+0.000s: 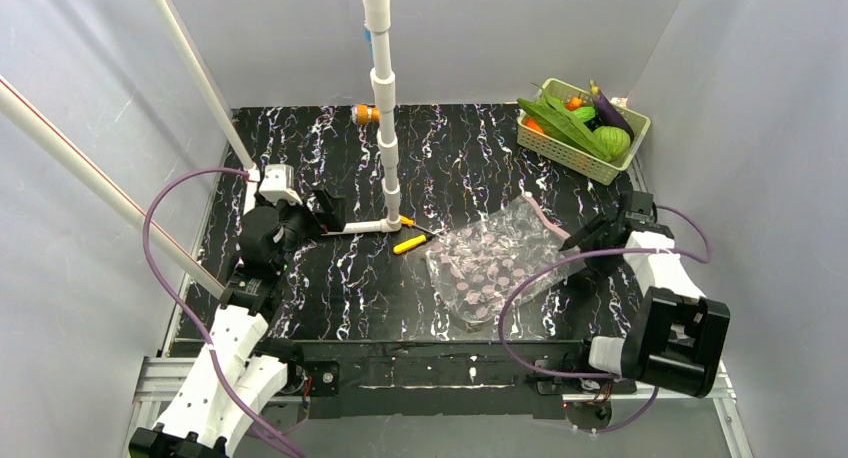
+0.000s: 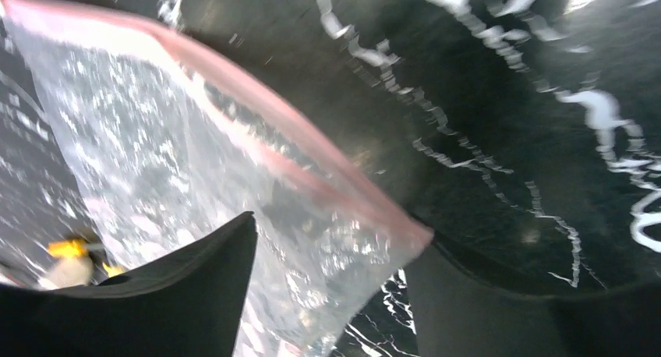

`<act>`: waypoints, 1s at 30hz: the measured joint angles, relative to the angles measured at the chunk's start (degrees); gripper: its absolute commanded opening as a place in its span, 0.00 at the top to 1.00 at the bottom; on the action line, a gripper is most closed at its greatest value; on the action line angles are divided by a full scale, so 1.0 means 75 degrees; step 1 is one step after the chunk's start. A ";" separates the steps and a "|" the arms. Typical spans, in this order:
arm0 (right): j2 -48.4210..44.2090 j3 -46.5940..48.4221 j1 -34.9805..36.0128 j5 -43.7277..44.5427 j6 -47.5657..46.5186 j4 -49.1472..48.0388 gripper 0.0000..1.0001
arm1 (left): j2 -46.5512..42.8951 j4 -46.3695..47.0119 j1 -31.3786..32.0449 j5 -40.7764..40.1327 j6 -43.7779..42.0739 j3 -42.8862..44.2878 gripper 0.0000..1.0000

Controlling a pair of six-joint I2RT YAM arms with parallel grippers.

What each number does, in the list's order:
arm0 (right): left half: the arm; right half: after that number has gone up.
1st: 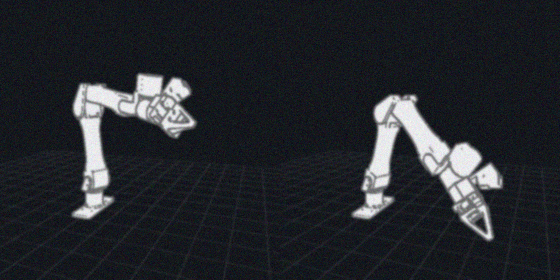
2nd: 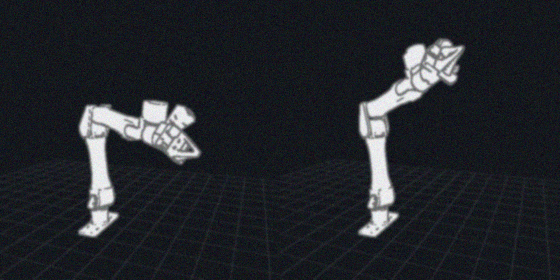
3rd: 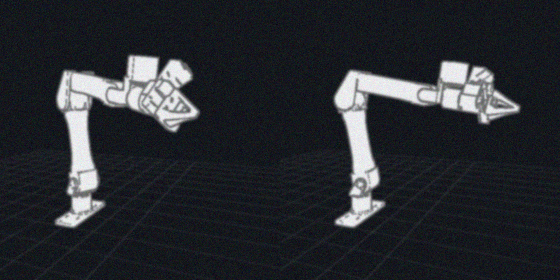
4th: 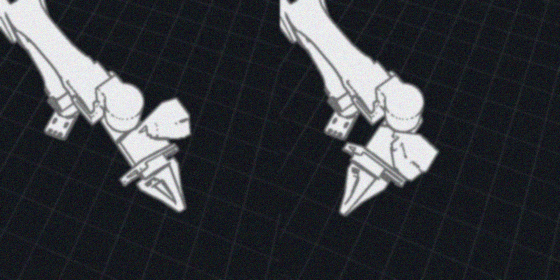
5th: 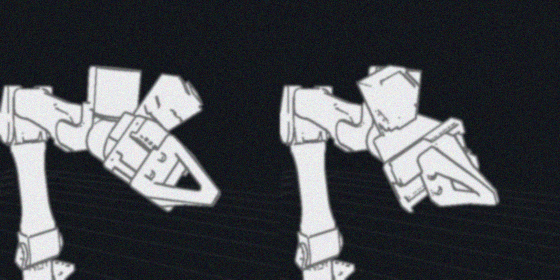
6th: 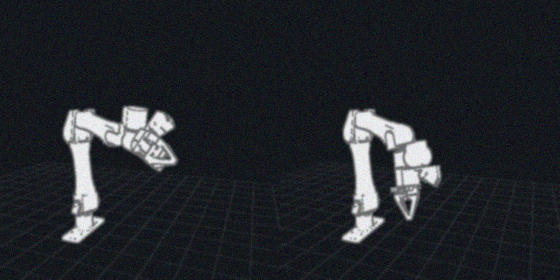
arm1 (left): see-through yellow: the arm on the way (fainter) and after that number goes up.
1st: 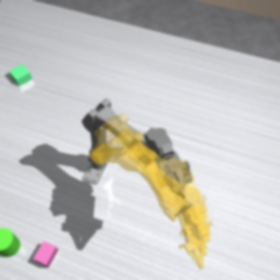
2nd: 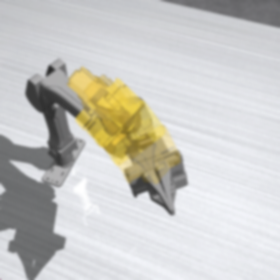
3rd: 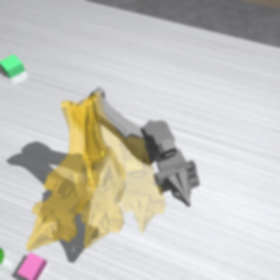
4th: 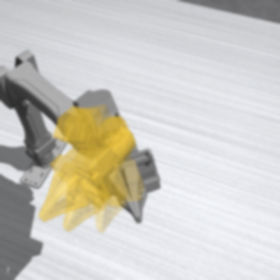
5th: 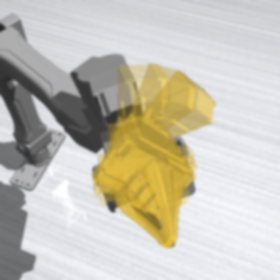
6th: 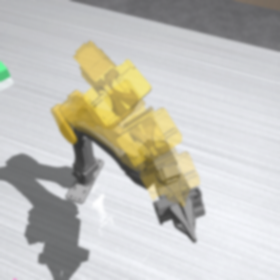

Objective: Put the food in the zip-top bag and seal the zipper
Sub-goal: Pick up the zipper food storage bag at the center of the board.

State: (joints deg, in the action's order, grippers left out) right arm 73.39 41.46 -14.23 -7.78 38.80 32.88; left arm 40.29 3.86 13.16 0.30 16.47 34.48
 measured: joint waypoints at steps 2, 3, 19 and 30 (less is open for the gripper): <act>-0.0404 -0.0243 0.0446 -0.0126 -0.0162 -0.0220 0.57 | 0.0022 -0.0012 0.0027 0.0055 -0.0007 0.0020 0.00; -0.0663 -0.0355 0.0681 -0.0198 -0.0246 -0.0328 0.64 | 0.0028 -0.0015 0.0047 0.0069 -0.0018 0.0020 0.00; -0.3473 -0.0446 0.3648 -0.1030 -0.1749 -0.1533 0.99 | 0.0145 -0.0086 0.0473 -0.0028 0.0188 0.0022 0.01; -0.3352 0.2832 0.3773 -0.0497 -0.2638 -0.0549 0.99 | -0.0237 -0.3011 0.0476 0.0680 0.3331 0.0644 0.01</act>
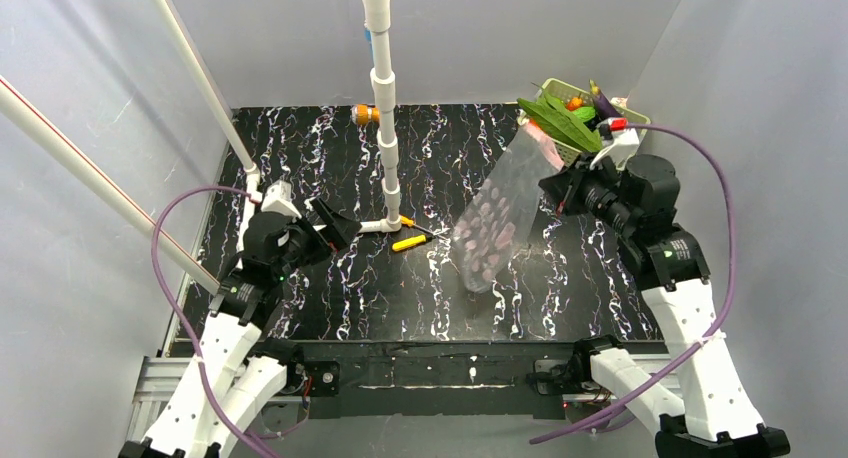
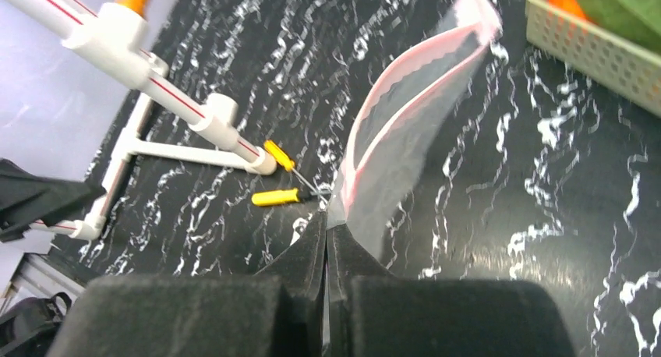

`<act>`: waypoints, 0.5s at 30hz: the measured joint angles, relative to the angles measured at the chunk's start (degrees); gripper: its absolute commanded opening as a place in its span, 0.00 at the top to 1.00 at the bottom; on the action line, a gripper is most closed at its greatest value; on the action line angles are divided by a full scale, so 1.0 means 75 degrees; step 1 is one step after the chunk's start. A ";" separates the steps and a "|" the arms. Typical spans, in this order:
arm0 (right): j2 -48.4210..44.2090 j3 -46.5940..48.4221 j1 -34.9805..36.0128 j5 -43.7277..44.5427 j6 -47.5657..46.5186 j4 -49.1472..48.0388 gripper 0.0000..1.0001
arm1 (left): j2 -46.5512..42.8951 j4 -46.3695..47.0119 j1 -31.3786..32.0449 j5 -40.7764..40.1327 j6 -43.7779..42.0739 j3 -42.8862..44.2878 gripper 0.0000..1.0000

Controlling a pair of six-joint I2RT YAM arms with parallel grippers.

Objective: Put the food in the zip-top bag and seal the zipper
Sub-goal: Pick up the zipper food storage bag at the center of the board.

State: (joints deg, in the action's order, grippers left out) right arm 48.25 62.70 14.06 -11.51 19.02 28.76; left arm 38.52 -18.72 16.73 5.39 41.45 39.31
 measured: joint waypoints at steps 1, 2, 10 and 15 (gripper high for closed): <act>0.0059 0.0234 0.0037 -0.0028 -0.0023 -0.0014 0.99 | -0.0155 -0.0177 0.0000 0.0163 0.0227 0.0000 0.00; 0.0090 0.0337 0.0068 -0.0049 -0.0035 -0.0025 0.99 | -0.0316 -0.0322 0.0000 0.0324 0.0437 0.0000 0.00; 0.0478 -0.0304 0.1908 -0.0389 -0.0073 -0.0797 0.99 | -0.0810 -0.0586 0.0000 0.1841 0.2381 -0.0176 0.01; 0.0814 -0.1666 0.2568 -0.1340 0.0331 -0.1901 0.99 | -0.0753 -0.0031 0.0000 0.2814 0.3672 -0.0881 0.00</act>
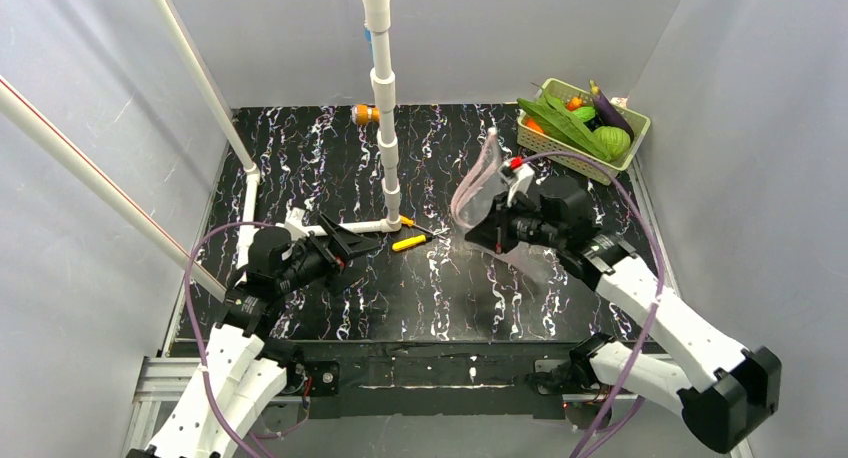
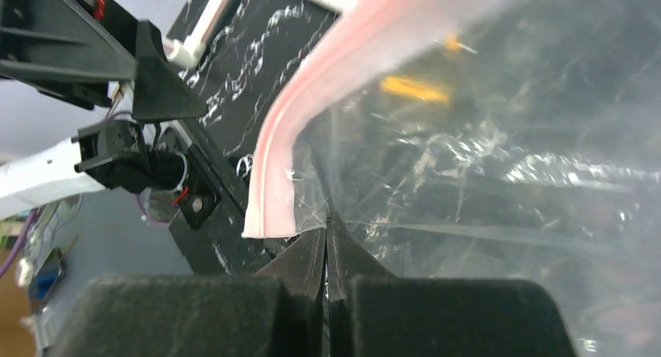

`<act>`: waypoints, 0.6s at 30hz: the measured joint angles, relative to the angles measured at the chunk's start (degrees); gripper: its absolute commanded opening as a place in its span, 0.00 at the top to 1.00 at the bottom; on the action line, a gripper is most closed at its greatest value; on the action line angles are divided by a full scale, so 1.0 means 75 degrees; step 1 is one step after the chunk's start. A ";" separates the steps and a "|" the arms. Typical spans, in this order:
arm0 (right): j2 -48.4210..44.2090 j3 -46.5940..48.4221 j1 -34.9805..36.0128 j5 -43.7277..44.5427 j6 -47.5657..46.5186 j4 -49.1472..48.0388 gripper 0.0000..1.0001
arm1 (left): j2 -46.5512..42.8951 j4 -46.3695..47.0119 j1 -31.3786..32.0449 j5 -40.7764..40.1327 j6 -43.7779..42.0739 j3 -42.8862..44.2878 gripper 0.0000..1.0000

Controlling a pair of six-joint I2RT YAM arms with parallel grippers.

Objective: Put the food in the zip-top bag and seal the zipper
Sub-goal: Open the zipper of the food storage bag at the center of the board.

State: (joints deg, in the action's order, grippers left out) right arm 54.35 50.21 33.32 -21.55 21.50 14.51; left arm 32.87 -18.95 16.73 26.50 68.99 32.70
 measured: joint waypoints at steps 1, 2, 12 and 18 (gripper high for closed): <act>0.0183 -0.0187 0.0115 -0.0104 0.0091 -0.0172 0.99 | 0.0008 0.0010 0.0000 0.0081 0.0145 -0.0065 0.00; 0.0337 -0.0304 0.0188 -0.0171 0.0140 -0.0291 0.99 | 0.0008 0.0008 0.0000 0.0129 0.0261 -0.0089 0.00; 0.0580 -0.1623 0.0742 -0.1002 0.1085 -0.2338 0.99 | 0.0610 0.0153 0.0086 0.0303 0.0348 0.0367 0.11; 0.0783 -0.1742 0.1171 -0.1171 0.1318 -0.3008 0.99 | 0.0871 -0.0004 0.0493 -0.0063 -0.0276 0.1208 0.17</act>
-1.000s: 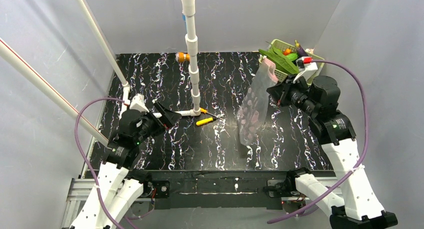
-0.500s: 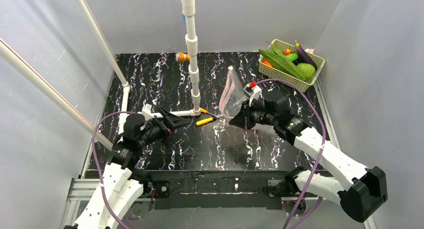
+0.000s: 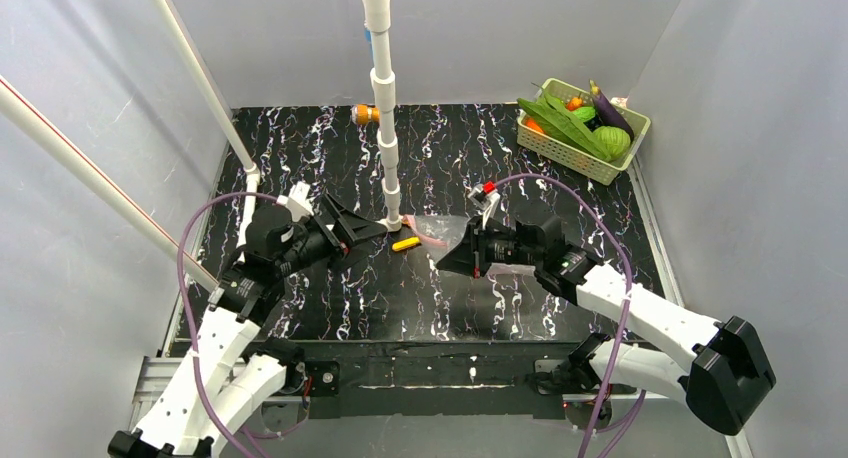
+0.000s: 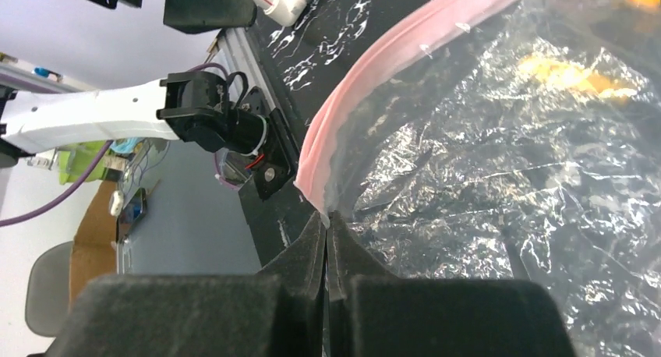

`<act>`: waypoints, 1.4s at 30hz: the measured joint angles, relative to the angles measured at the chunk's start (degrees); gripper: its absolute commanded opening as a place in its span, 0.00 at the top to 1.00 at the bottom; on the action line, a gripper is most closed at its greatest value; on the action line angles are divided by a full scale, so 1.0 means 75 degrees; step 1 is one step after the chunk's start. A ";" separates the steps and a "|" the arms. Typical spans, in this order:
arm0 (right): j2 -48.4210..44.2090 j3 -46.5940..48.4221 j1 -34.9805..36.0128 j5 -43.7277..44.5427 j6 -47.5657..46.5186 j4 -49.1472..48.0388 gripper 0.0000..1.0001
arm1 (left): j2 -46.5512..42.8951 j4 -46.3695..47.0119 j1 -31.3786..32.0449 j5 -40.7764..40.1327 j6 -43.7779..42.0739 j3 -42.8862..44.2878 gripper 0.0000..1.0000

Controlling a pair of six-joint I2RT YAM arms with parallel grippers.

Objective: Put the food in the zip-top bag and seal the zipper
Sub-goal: Open the zipper of the food storage bag at the center of the board.

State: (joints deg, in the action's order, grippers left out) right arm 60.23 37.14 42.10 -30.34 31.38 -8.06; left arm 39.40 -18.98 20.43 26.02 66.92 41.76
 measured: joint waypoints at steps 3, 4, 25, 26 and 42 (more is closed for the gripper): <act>0.0003 -0.0028 0.0142 -0.0034 0.0025 -0.0161 0.99 | 0.0158 0.0049 0.0374 -0.0302 -0.0150 0.0259 0.26; 0.0003 -0.0031 0.0166 -0.0042 0.0028 -0.0180 0.99 | 0.0213 0.0086 0.0530 -0.0379 -0.0163 0.0264 0.28; -0.0219 -0.0282 0.0661 -0.0155 -0.0039 -0.0357 0.99 | 0.0346 0.2751 0.1809 -0.2009 0.2509 -0.2357 0.56; -0.0219 -0.0282 0.0681 -0.0156 -0.0039 -0.0356 0.99 | 0.0368 0.2835 0.1807 -0.2041 0.2630 -0.2450 0.56; -0.0219 -0.0282 0.0788 -0.0156 -0.0203 -0.0324 0.99 | 0.0780 0.3599 0.1809 -0.2204 0.3200 -0.2478 0.54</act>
State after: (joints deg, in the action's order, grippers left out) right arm 58.59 35.03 48.01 -31.51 29.86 -10.49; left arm 45.25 8.01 34.00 9.49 90.92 23.18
